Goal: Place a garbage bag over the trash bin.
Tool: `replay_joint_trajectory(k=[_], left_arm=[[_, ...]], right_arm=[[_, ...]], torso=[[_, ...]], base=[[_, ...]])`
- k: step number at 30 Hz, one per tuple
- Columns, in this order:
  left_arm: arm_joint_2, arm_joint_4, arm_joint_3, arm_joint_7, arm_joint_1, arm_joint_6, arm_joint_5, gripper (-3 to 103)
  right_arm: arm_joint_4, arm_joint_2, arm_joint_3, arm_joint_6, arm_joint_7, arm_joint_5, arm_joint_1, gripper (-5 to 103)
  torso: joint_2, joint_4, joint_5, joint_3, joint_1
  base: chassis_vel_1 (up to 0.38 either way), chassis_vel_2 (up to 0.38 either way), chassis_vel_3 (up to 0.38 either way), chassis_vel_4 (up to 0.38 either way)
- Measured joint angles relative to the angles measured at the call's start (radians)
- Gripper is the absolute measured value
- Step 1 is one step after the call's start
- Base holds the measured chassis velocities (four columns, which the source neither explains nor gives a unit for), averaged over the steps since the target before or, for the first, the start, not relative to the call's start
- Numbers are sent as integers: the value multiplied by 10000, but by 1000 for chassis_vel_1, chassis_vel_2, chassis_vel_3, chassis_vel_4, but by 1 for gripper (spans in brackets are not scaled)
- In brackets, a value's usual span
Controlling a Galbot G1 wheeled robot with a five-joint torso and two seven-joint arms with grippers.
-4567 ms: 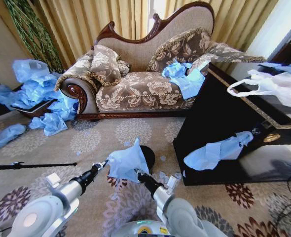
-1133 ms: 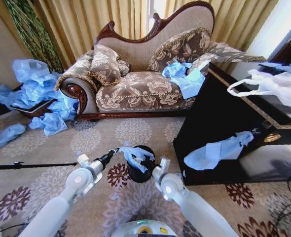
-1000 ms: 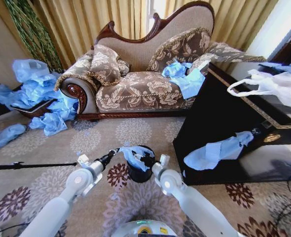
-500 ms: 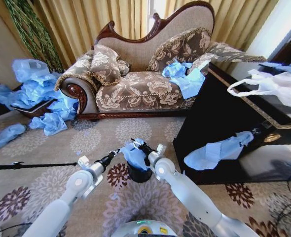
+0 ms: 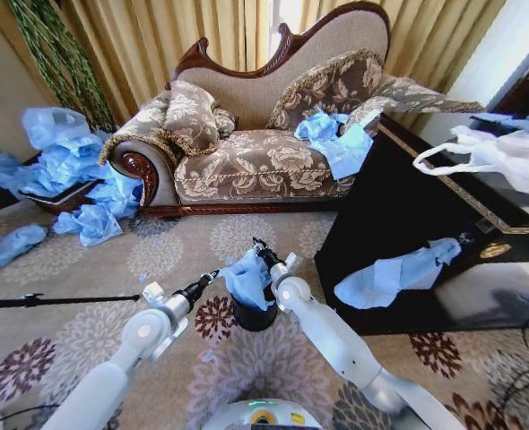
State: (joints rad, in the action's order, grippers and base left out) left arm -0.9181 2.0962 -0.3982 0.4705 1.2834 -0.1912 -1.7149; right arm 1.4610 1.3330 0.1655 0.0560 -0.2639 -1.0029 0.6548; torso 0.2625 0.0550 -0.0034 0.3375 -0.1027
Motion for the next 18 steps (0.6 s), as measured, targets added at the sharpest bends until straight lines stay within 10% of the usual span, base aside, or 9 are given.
replay_joint_trajectory(k=[3, 10, 18], left_arm=[[7, -44, 18, -11, -108, 0, -2, 0], [262, -354, 452, -39, -1051, -14, -220, 0], [350, -582, 981, -39, -1881, -27, -366, 0]], right_arm=[[53, -227, -264, 374, 191, 825, 141, -1], [1042, -2276, -1227, 968, 2386, 4243, 2066, 25], [968, -2550, -1372, 1533, 3210, 6621, 3021, 52]], torso=[[0, -4, 1, 0, 0], [1, 12, 4, 0, 1], [1, 1, -1, -1, 1]], base=[[0, 0, 0, 0], [0, 0, 0, 0], [0, 0, 0, 0]])
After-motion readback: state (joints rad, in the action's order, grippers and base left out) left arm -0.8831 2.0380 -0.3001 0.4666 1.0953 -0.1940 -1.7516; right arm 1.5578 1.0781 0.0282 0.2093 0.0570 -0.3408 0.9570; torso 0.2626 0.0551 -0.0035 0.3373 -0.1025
